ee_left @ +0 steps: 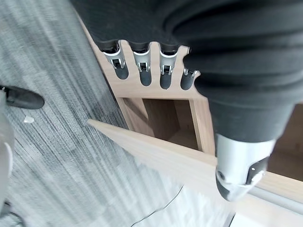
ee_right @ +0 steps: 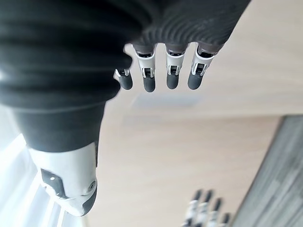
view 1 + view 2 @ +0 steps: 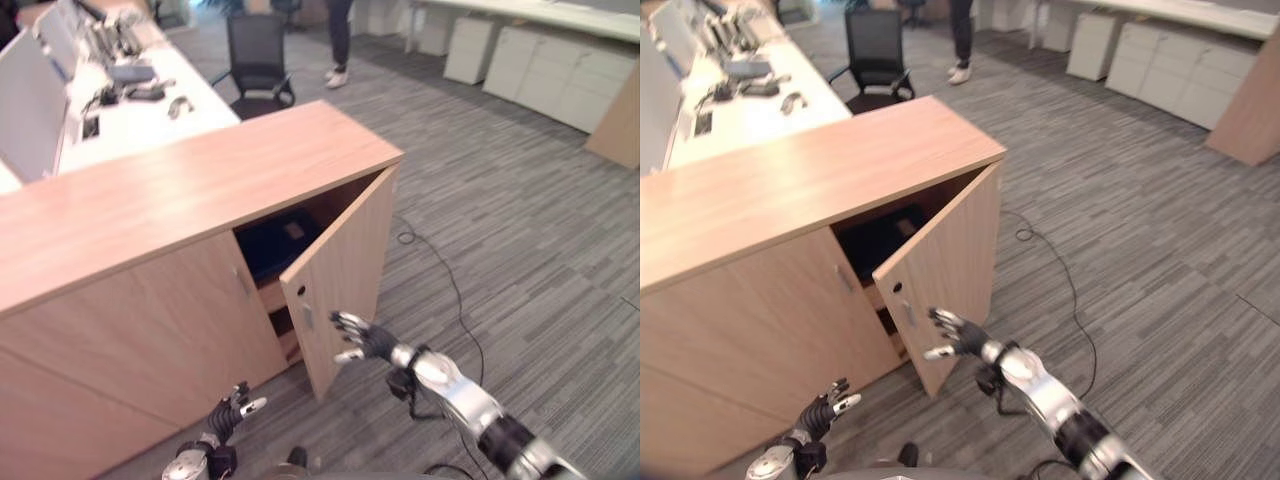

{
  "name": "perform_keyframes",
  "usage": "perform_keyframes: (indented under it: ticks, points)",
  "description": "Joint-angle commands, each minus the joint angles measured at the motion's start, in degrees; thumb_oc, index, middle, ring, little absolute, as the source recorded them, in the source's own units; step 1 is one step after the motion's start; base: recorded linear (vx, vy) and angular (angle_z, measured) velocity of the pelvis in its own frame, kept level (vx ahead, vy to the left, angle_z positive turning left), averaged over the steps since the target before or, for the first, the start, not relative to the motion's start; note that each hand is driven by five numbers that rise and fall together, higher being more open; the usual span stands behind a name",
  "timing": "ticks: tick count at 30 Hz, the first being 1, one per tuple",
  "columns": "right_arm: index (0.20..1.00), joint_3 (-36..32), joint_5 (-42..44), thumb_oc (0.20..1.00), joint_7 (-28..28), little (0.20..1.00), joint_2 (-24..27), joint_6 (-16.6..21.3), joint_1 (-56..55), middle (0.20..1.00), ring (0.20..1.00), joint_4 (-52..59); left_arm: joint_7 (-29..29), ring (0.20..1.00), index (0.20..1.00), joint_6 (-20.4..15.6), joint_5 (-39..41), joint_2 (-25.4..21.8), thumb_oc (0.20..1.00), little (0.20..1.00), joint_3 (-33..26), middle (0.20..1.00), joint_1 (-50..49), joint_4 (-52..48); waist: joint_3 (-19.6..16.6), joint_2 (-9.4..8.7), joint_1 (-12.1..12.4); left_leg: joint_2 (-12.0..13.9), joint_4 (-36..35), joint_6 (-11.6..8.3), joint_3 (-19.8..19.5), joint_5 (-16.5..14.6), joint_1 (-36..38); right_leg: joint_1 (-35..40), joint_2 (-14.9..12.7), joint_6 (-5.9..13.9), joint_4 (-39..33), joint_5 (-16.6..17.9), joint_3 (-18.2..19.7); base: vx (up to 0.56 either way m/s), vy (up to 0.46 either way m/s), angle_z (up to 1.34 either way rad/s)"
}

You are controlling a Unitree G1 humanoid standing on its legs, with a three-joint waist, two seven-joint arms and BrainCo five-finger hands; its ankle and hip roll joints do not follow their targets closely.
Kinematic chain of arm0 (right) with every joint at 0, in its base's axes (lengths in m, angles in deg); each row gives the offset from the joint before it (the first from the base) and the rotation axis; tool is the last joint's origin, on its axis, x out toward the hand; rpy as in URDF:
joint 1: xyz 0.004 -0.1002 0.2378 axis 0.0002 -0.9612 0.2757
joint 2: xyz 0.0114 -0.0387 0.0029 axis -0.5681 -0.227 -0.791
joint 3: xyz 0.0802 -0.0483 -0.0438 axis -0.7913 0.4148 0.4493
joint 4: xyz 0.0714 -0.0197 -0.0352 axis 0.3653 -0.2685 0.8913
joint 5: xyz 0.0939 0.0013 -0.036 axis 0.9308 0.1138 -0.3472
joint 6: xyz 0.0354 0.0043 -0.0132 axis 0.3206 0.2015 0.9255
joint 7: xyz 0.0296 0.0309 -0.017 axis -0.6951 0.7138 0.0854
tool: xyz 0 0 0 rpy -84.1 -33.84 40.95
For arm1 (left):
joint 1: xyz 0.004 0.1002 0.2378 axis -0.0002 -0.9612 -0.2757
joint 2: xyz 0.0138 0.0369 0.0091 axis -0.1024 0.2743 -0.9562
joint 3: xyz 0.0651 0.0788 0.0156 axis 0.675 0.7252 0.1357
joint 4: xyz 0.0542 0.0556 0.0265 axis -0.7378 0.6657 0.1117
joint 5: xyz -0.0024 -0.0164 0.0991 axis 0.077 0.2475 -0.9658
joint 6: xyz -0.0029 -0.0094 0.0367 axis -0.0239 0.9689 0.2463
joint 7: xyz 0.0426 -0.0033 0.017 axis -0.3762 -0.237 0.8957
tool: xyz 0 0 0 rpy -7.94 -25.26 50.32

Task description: Put the empty folder in the office cabinet

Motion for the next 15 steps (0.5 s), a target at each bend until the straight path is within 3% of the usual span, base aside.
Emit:
perform_keyframes:
  ticks: [1,2,3,6,7,11,12,13,14,15]
  points:
    - [1.000,-1.53,2.13,1.000,-2.04,1.000,-3.08,2.88,1.75,1.000,1.000,2.05,-0.13,1.000,1.000,-1.72,1.88,-2.70,1.000,1.000,-0.31,1.000,3.41,-1.10,2.23,-3.86,-1.45,8.25,9.09,0.13,22.56,-0.58,-1.11,3.91,-1.88,-0.57,0.76,-6.38,-4.43,-0.11,0.005,0.91]
    - [1.000,-1.52,2.13,1.000,-2.06,1.000,-3.11,2.87,1.78,1.000,1.000,2.04,-0.13,1.000,1.000,-1.71,1.89,-2.72,1.000,1.000,-0.33,1.000,3.41,-1.12,2.25,-3.84,-1.35,8.35,9.29,0.12,22.64,-0.72,-1.13,3.89,-1.85,-0.58,0.78,-6.39,-4.31,-0.01,0.028,1.24]
    - [1.000,-2.73,1.73,1.000,-2.68,1.000,-2.89,2.47,3.10,1.000,1.000,1.75,-1.03,1.000,1.000,-1.49,1.59,-3.13,1.000,1.000,-0.02,1.000,2.74,-1.74,1.29,-4.09,-1.65,10.41,10.94,-0.58,27.97,-2.46,-0.21,5.43,-2.14,-0.60,0.70,-7.71,-6.23,0.04,0.034,1.11]
    - [1.000,-5.18,1.92,1.000,-4.24,1.000,-2.96,2.40,3.79,1.000,1.000,0.27,-2.00,1.000,1.000,-1.13,0.93,-3.68,1.000,1.000,0.70,1.000,2.03,-2.61,0.62,-3.94,-1.28,10.36,10.35,-0.50,29.59,-2.63,0.02,6.90,-2.18,-0.56,0.84,-7.73,-8.10,0.09,0.108,0.54]
    - [1.000,-8.26,2.32,1.000,-5.69,1.000,-2.69,2.40,3.85,1.000,1.000,-0.81,-2.57,1.000,1.000,-0.76,0.16,-4.27,1.000,1.000,0.56,1.000,0.71,-3.18,-0.45,-4.10,-0.47,8.00,6.97,0.24,28.61,-3.27,1.49,7.69,-2.55,-0.20,1.35,-7.43,-8.81,0.13,0.150,0.85]
    - [1.000,-14.62,4.03,1.000,-8.20,1.000,-1.83,2.76,3.18,1.000,1.000,-3.03,-3.56,1.000,1.000,0.28,-0.27,-5.20,1.000,1.000,0.81,1.000,0.77,-4.04,-0.89,-5.45,1.23,5.09,5.12,1.92,26.93,-3.94,1.40,6.93,-4.83,0.40,6.98,-8.14,-11.74,0.10,0.151,0.65]
    - [1.000,-18.50,4.28,1.000,-9.58,1.000,-0.72,3.18,2.27,1.000,1.000,-4.42,-4.09,1.000,1.000,0.34,-0.52,-5.83,1.000,1.000,0.67,1.000,0.94,-5.02,-0.87,-5.65,1.45,3.46,4.06,3.59,25.80,-5.44,2.14,4.82,-6.85,1.54,13.24,-8.25,-12.45,0.08,0.163,0.63]
    - [1.000,-18.66,4.28,1.000,-9.54,1.000,-0.70,3.21,2.21,1.000,1.000,-4.42,-4.09,1.000,1.000,0.40,-0.50,-5.91,1.000,1.000,0.78,1.000,0.96,-5.10,-0.92,-5.82,1.51,3.15,3.99,3.80,25.79,-5.54,2.09,4.46,-7.37,1.79,14.03,-8.55,-12.43,0.10,0.248,1.17]
    - [1.000,-21.98,3.30,1.000,-10.53,1.000,0.82,3.17,2.12,1.000,1.000,-7.07,-4.78,1.000,1.000,0.29,-0.38,-6.75,1.000,1.000,0.73,1.000,0.77,-6.90,-0.44,-5.73,1.24,1.53,2.98,5.56,24.66,-7.45,3.52,0.90,-10.95,4.70,23.16,-6.00,-11.96,0.07,0.206,1.10]
    - [1.000,-23.53,3.03,1.000,-11.16,1.000,1.64,3.18,2.83,1.000,1.000,-9.47,-4.97,1.000,1.000,0.13,-0.33,-7.36,1.000,1.000,0.65,1.000,0.56,-7.66,-0.10,-5.47,1.08,0.76,2.51,6.45,24.34,-8.11,4.21,-0.53,-13.01,6.67,27.64,-3.44,-11.35,0.08,0.216,1.04]
